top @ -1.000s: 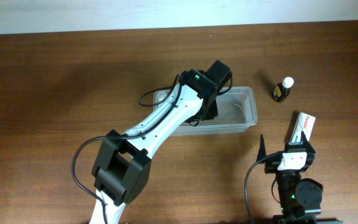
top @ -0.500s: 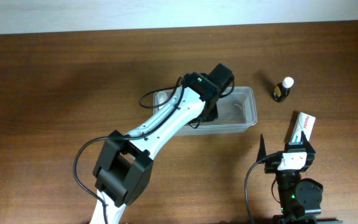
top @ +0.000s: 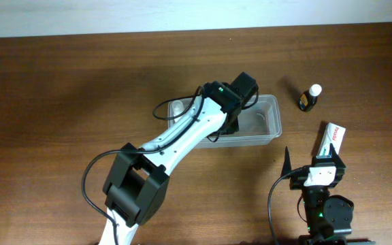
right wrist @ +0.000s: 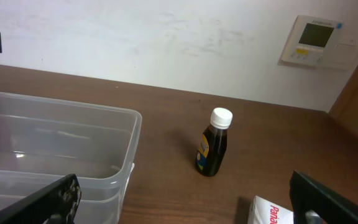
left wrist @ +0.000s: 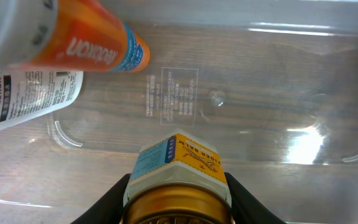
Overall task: Pack container
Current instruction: 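Lower the jar into the container beside the orange tube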
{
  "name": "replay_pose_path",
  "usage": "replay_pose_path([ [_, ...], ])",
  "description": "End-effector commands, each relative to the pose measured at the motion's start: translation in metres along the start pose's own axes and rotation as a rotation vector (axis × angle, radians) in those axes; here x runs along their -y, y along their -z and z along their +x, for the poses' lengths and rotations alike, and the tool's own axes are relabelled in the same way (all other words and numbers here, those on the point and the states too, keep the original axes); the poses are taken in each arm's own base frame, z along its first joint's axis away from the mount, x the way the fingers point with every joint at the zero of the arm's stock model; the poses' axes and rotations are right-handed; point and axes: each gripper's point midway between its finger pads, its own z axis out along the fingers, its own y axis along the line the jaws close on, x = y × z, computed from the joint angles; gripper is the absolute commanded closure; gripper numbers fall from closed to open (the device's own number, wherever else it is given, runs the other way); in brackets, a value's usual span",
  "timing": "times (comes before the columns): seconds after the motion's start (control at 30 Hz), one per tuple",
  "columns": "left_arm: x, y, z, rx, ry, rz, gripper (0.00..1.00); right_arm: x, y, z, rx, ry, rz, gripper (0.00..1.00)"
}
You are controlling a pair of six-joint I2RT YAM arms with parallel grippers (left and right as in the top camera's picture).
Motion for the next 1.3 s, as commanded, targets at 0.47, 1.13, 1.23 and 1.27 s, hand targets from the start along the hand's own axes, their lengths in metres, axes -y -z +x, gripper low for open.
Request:
replay_pose_path([
  [0.47, 0.007, -0.002, 0.005, 0.03, -0.022, -0.011, 0.71, 0.0, 0.0, 0.003, -0.007, -0.015, 0.007, 0.02],
  [1.13, 0.015, -0.03, 0.007, 0.047, -0.09, -0.059, 0.71, 0.0, 0.0, 0.003, -0.007, -0.015, 0.007, 0.02],
  [1.23, 0.015, -0.03, 0.006, 0.048, -0.089, -0.057, 0.7, 0.0, 0.0, 0.003, -0.007, -0.015, 0.007, 0.02],
  [1.27, 0.015, -0.03, 0.006, 0.049, -0.089, -0.056, 0.7, 0.0, 0.0, 0.003, -0.007, -0.014, 0.007, 0.01],
])
